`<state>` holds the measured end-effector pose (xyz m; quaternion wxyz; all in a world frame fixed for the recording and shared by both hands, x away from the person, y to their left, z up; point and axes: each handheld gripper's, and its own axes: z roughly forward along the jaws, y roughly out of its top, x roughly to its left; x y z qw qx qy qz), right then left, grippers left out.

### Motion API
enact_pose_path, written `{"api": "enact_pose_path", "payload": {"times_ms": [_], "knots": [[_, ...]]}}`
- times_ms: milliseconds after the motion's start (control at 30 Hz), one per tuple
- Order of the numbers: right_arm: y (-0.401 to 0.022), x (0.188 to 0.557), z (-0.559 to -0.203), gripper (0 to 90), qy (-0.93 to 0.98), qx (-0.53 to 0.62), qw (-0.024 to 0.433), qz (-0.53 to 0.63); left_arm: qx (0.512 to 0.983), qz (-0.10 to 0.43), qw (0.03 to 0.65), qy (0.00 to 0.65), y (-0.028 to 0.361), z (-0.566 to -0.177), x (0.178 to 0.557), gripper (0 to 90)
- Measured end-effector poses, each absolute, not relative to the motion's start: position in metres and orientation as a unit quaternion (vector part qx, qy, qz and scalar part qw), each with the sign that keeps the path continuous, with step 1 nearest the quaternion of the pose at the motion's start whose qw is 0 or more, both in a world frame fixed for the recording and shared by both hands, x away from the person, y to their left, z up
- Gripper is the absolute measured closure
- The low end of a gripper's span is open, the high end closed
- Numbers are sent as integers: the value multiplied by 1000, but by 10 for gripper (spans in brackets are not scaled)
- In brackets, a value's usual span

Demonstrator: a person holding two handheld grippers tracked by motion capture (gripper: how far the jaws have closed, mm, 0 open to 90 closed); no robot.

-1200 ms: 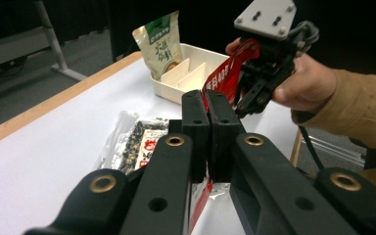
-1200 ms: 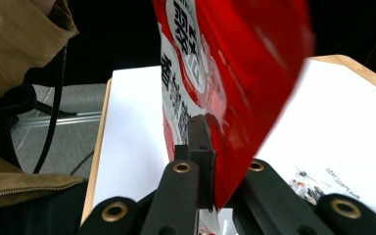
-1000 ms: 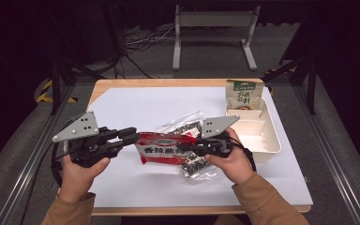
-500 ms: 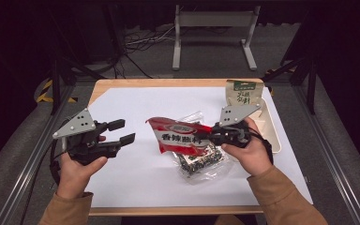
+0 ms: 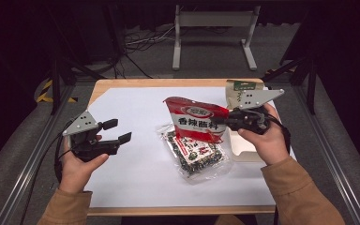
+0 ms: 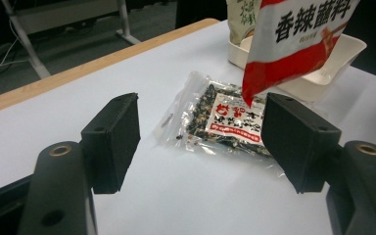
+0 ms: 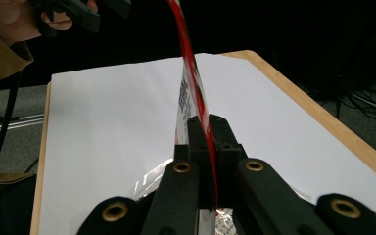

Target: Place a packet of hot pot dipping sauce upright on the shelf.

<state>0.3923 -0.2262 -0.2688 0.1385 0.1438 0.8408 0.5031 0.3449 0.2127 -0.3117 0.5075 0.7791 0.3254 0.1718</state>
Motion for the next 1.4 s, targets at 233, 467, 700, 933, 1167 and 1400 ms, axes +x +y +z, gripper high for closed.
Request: {"api": "enact_pose_path", "payload": {"times_ms": [233,467,700,933,1167,1400], "knots": [[-242,398,-260,896,837,150,152,504,779,166,499,342,220,-323,349,304],[-257,405,-253,896,832,159,164,505,782,177,480,358,227,-333,351,296],[-273,413,-249,896,829,169,173,504,784,180,469,363,232,-342,354,289],[-291,419,-244,896,825,178,184,504,787,177,459,371,236,-349,354,284],[-306,426,-241,897,822,189,191,501,783,176,455,385,243,-355,350,283],[-321,432,-242,896,813,202,197,510,782,174,454,390,244,-357,351,281]]}}
